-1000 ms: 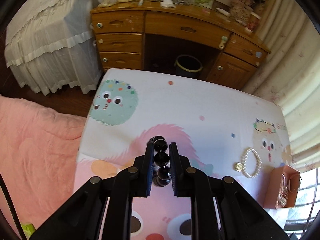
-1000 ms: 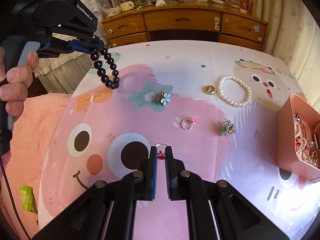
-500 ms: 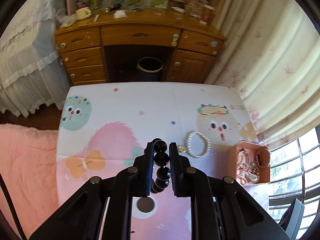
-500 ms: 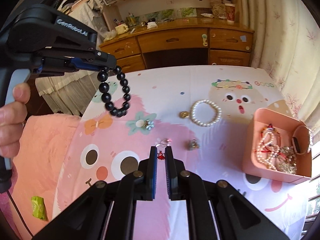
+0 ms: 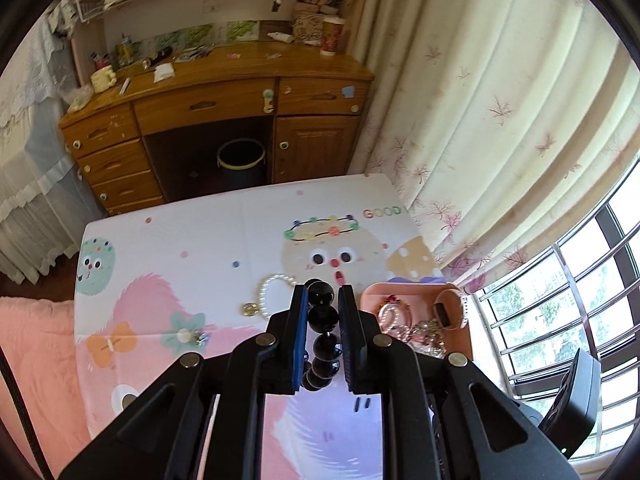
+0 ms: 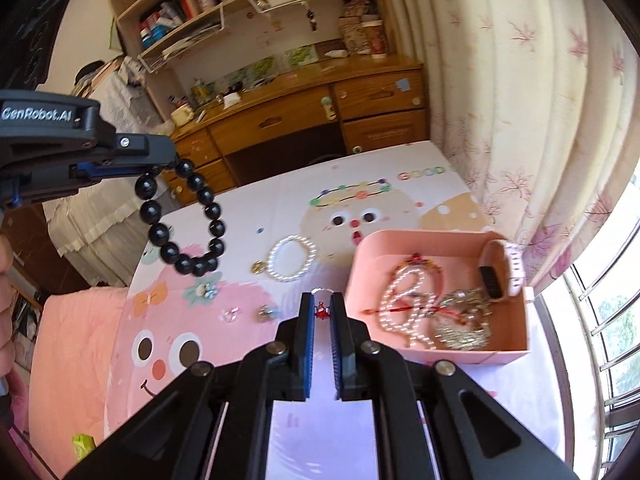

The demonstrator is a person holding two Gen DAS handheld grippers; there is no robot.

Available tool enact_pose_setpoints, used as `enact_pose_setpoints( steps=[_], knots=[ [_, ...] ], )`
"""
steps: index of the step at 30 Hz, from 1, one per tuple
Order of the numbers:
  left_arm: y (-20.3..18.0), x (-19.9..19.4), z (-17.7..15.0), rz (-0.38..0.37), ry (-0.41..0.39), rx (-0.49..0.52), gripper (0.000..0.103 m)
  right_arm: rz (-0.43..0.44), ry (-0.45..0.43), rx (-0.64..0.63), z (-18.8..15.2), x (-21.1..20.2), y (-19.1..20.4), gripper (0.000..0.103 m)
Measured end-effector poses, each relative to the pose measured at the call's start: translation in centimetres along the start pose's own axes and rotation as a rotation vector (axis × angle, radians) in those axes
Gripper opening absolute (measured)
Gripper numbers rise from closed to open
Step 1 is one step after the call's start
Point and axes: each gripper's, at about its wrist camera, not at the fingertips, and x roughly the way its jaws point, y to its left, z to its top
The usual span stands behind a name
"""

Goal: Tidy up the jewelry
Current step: 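Carry the bead bracelet and ring into the pink box and open both grippers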

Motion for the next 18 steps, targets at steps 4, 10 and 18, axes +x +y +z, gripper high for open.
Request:
enact_pose_setpoints(
  steps=[4, 10, 18],
  knots=[
    [-3.6, 0.1, 0.4, -0.004, -0.007, 0.012, 0.013, -0.011, -0.019, 0.011, 0.9, -1.5, -3.0, 0.007],
    [-8.1, 0.6, 0.7, -0.013, -0.014, 0.031, 0.013, -0.009, -0.021, 0.026, 1.9, -2.8, -7.0, 0.007],
    [-11.8, 2.8, 0.7, -0.002, 0.015, 0.016, 0.013, 0.006, 0.004, 0.030, 2.8, -2.8, -11.1, 0.007]
  ],
)
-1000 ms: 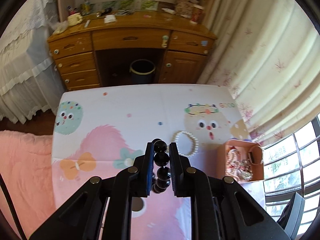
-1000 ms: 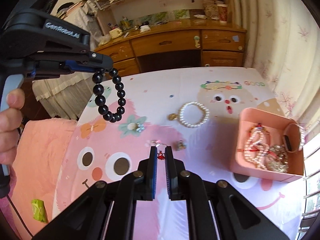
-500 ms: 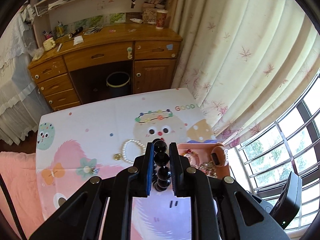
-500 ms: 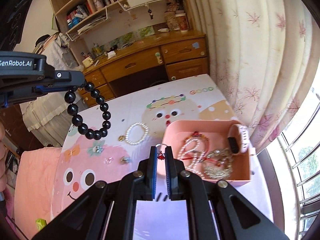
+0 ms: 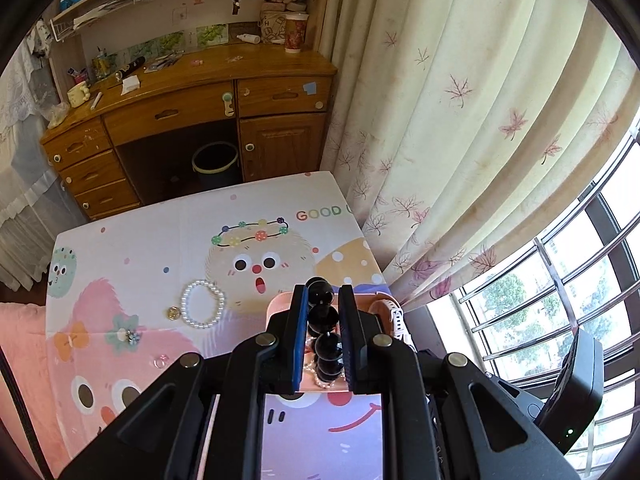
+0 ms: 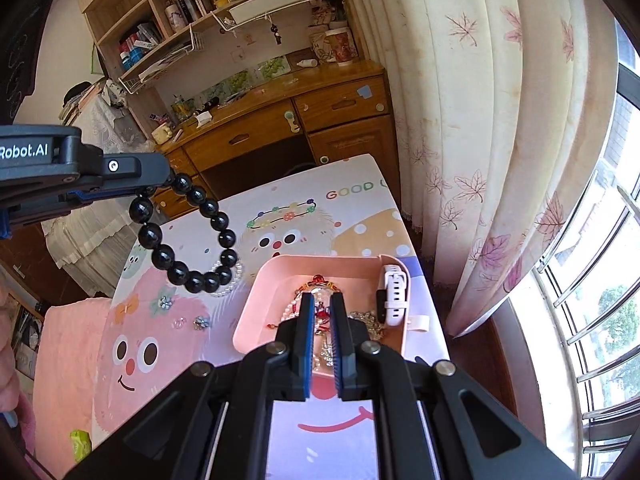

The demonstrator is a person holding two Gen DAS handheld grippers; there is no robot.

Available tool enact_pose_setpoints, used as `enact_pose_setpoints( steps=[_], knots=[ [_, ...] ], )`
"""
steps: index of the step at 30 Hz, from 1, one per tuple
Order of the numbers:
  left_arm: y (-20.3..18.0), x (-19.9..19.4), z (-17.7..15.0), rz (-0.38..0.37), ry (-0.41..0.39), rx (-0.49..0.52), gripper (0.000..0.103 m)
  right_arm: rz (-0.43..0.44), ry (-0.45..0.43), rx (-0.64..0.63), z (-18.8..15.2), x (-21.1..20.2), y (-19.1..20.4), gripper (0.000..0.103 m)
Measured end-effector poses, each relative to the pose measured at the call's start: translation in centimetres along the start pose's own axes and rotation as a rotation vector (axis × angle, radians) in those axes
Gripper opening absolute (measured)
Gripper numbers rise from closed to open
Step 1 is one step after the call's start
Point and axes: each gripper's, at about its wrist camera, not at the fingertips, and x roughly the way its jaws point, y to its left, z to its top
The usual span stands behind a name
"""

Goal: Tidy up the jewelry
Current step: 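Carry the bead bracelet and ring into the pink box and open both grippers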

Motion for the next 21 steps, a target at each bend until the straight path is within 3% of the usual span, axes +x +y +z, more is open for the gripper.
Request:
enact_pose_setpoints(
  steps=[9, 11, 13, 15, 21],
  knots=[
    [-1.0, 2.1, 0.5, 0.057, 0.034, -0.022, 0.014, 0.047, 0.024, -0.028, 1.1, 1.7, -1.2, 0.008],
    [-0.8, 2.1, 0.7, 0.082, 0.025, -0.030, 0.030, 0.051, 0.034, -0.026, 1.2, 2.2, -1.3, 0.008],
    [-0.4, 2.0, 0.8, 0.100, 0.010, -0.059, 0.073, 0.036, 0.058, -0.007, 1.2, 2.8, -1.5, 0.013],
    [0.3, 1.9, 0.9, 0.107, -0.001, -0.082, 0.074, 0.022, 0.098, 0.025, 1.2, 3.6, -1.8, 0.020],
    [2.1, 2.3, 1.1, 0.138, 0.031, -0.106, 0.074, 0.034, 0.113, 0.078, 0.8, 4.0, -2.4, 0.020]
  ],
)
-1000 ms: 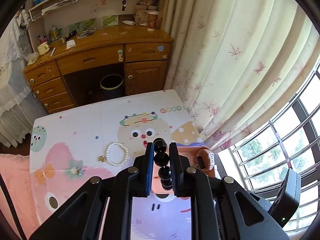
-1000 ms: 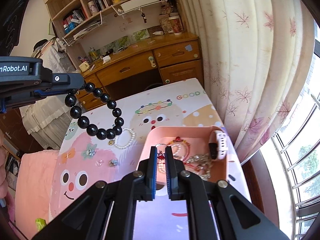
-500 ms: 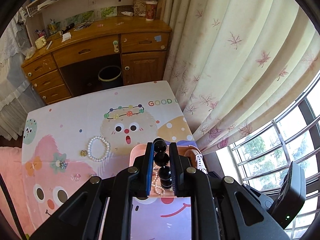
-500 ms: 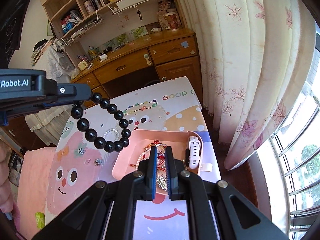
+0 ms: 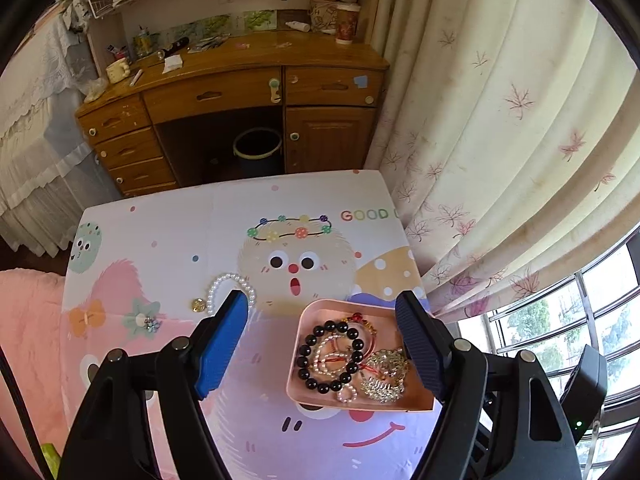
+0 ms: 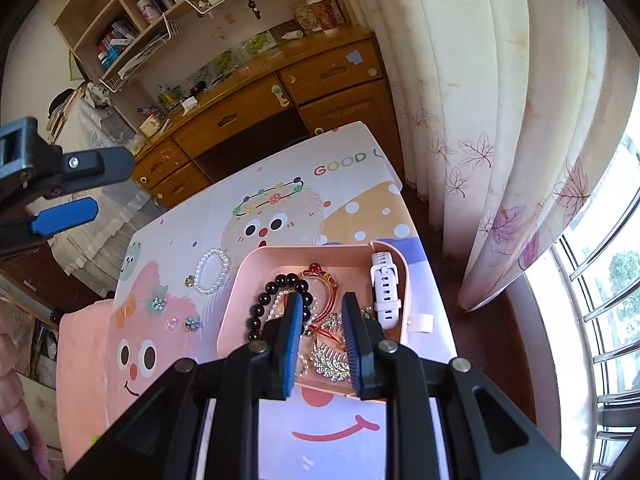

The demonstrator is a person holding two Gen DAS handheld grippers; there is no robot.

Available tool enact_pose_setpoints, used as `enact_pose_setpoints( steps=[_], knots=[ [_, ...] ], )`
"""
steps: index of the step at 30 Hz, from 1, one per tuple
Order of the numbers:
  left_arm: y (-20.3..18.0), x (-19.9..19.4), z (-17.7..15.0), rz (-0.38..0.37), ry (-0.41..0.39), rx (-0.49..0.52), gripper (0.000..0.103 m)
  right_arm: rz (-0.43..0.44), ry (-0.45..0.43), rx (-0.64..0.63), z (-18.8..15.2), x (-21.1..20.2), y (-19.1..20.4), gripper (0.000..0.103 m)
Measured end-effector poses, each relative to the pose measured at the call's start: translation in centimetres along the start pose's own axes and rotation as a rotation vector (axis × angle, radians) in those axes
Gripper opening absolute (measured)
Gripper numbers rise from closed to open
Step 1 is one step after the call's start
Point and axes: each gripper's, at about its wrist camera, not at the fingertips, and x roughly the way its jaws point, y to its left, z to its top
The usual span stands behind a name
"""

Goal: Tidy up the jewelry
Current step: 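Carry the bead bracelet and ring into the pink box and open both grippers, then close the left gripper on a small silver clip while the right gripper grasps another silver clip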

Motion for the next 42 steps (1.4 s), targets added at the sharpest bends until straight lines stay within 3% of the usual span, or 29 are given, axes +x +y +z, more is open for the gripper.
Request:
enact_pose_setpoints(
  steps=[4, 8, 12, 27, 34, 42],
  knots=[
    [1.2, 0.0, -0.2, 0.009, 0.008, -0.009, 0.075, -0.014, 0.014, -0.020, -0.1, 0.3, 0.7, 0.020],
    [3.1, 0.1, -0.3, -0.040, 0.028, -0.052, 0.075, -0.021, 0.024, -0.022, -0.3, 0.6, 1.7, 0.020],
    [5.1, 0.1, -0.6, -0.018, 0.035, -0.060, 0.076, -0.030, 0.039, -0.025, -0.6, 0.9, 3.3, 0.020],
    [18.3, 1.3, -1.7, 0.034, 0.127, -0.134, 0.080, -0.035, 0.077, -0.004, -2.9, 3.6, 12.3, 0.021],
    [22.2, 2.3, -2.3, 0.059, 0.158, -0.082, 0.081, -0.020, 0.093, 0.041, -4.2, 5.8, 16.5, 0.037],
    [24.6, 3.5, -3.5, 0.084, 0.211, -0.061, 0.084, 0.000, 0.152, 0.085, -5.9, 7.7, 18.7, 0.040]
  ],
)
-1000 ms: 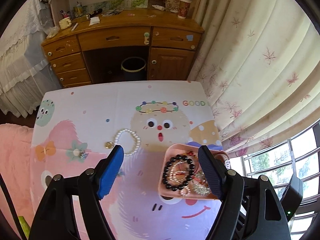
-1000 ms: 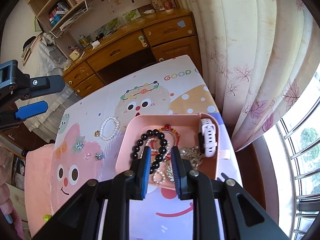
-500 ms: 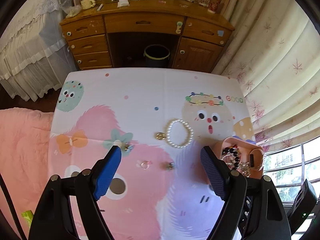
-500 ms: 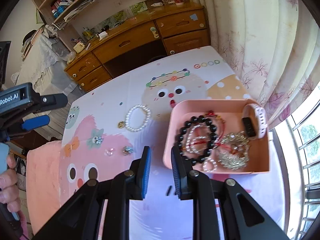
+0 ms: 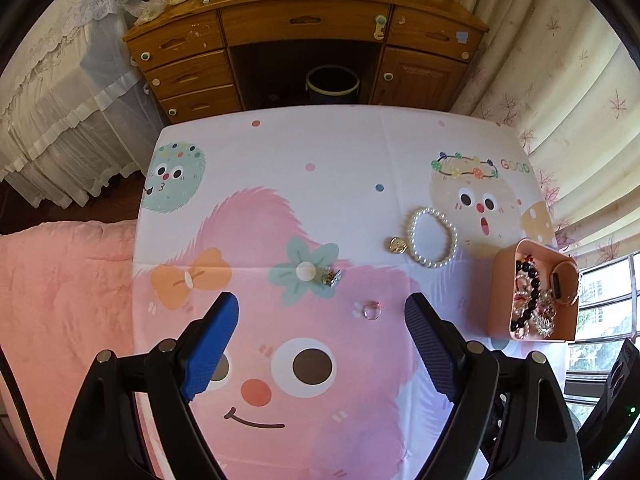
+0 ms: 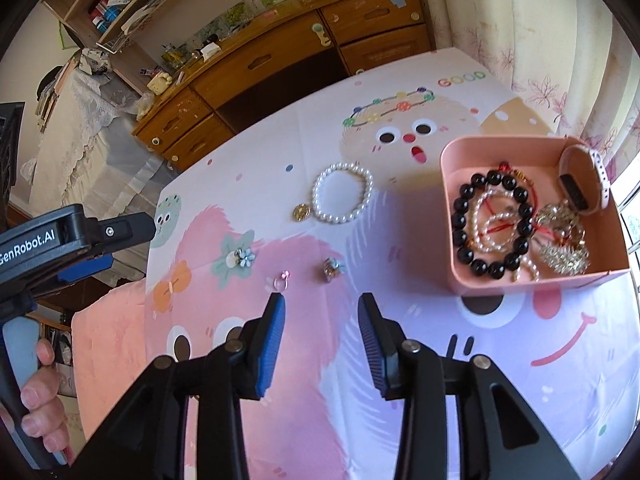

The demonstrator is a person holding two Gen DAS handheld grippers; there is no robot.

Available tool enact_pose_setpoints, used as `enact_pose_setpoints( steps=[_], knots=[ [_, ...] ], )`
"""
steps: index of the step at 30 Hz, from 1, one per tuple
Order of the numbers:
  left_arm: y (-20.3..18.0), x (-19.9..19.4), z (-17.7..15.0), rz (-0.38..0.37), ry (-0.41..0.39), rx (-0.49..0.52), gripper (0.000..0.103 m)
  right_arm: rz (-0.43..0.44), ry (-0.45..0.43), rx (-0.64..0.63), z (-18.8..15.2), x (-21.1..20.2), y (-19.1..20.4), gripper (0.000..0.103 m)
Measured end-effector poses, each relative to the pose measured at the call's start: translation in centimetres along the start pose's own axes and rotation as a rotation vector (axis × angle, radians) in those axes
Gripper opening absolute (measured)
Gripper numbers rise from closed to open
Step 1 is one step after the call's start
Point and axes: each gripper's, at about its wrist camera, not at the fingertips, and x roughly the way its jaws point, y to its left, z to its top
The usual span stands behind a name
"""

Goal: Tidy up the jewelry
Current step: 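Close the left gripper on a small silver clip while the right gripper grasps another silver clip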

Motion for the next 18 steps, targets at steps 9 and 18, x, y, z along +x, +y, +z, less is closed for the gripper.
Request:
enact_pose_setpoints(
  steps=[9, 18],
  knots=[
    [0.0, 2.6, -1.6, -0.074, 0.012, 0.012, 0.089, 0.045, 0.028, 0.093, -0.7, 1.0, -1.1, 0.053],
    [0.0, 4.8, -1.4, -0.248, -0.049, 0.077, 0.088, -0.011, -0.026, -0.085, -1.1, 2.1, -0.8, 0.054]
  ],
)
